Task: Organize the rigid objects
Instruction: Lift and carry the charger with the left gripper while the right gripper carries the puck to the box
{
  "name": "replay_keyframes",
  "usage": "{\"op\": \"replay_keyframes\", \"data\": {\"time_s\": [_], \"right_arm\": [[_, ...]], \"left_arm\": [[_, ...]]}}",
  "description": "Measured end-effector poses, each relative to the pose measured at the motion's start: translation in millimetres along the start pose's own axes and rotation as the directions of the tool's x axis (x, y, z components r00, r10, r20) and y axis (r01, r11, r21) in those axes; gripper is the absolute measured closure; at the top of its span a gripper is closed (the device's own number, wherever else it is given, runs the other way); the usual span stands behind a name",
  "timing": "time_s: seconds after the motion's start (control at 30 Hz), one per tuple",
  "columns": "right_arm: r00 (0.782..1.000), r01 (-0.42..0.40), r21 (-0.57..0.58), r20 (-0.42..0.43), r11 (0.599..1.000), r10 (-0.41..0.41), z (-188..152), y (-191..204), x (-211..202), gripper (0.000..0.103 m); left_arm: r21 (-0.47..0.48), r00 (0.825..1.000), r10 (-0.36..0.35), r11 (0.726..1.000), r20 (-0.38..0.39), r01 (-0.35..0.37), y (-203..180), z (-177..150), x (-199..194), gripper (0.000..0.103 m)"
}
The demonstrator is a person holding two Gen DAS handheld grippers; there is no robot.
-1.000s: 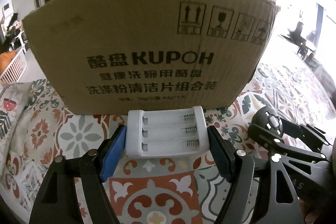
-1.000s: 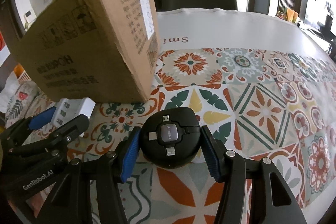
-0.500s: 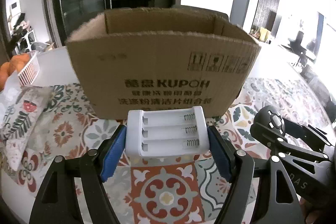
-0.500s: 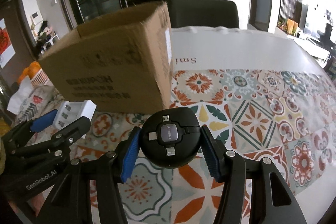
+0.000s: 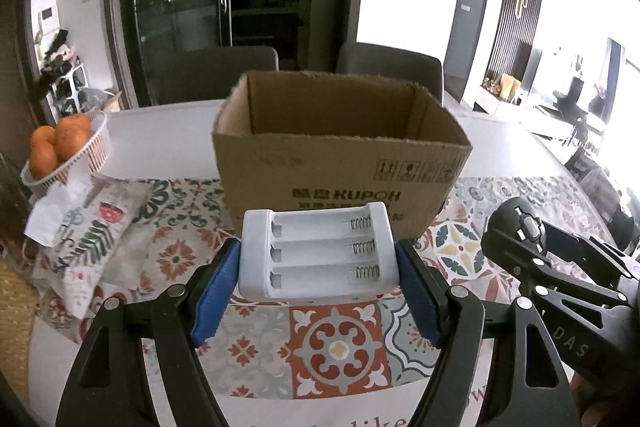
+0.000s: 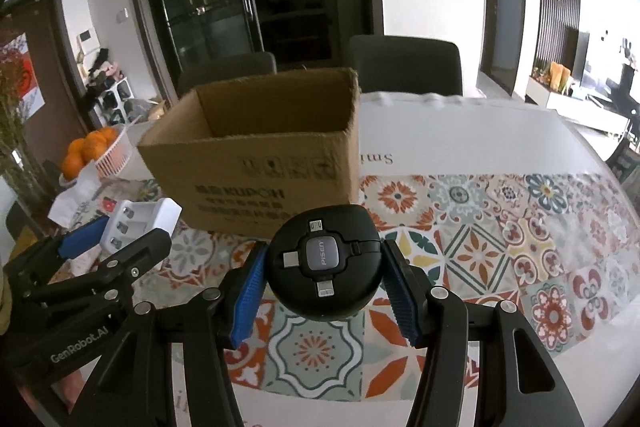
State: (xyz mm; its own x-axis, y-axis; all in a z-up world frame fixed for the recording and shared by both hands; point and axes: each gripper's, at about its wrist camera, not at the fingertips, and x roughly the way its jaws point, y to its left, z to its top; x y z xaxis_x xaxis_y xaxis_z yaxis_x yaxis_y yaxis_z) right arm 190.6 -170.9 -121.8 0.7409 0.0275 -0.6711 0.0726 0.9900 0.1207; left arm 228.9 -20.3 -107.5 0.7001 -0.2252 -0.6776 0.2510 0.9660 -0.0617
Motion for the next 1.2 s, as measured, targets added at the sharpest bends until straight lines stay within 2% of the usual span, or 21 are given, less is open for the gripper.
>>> {"op": "replay_keyframes", "data": {"time_s": [0.53, 0.9, 1.2], "right_arm": [[0.996, -0.021, -0.017, 0.083, 1.0, 0.022, 30.5, 25.6, -41.9, 0.046], [0.991, -0.015, -0.047, 0.132, 0.999, 0.021, 61.8, 38.5, -52.3, 0.046], [0.993, -0.04, -0.021, 0.108, 0.999, 0.042, 85.1, 38.5, -39.0, 0.046]], "left_arm": [[-0.007, 0.997, 0.018, 1.0, 0.074, -0.018, 16.4, 32.2, -49.0, 0.027], [-0.004, 0.995, 0.014, 1.0, 0.098, -0.013, 23.7, 62.3, -54.9, 0.027], [0.018, 0.992, 0.018, 1.0, 0.126, -0.02, 24.4, 90.7, -51.6, 0.027]]}}
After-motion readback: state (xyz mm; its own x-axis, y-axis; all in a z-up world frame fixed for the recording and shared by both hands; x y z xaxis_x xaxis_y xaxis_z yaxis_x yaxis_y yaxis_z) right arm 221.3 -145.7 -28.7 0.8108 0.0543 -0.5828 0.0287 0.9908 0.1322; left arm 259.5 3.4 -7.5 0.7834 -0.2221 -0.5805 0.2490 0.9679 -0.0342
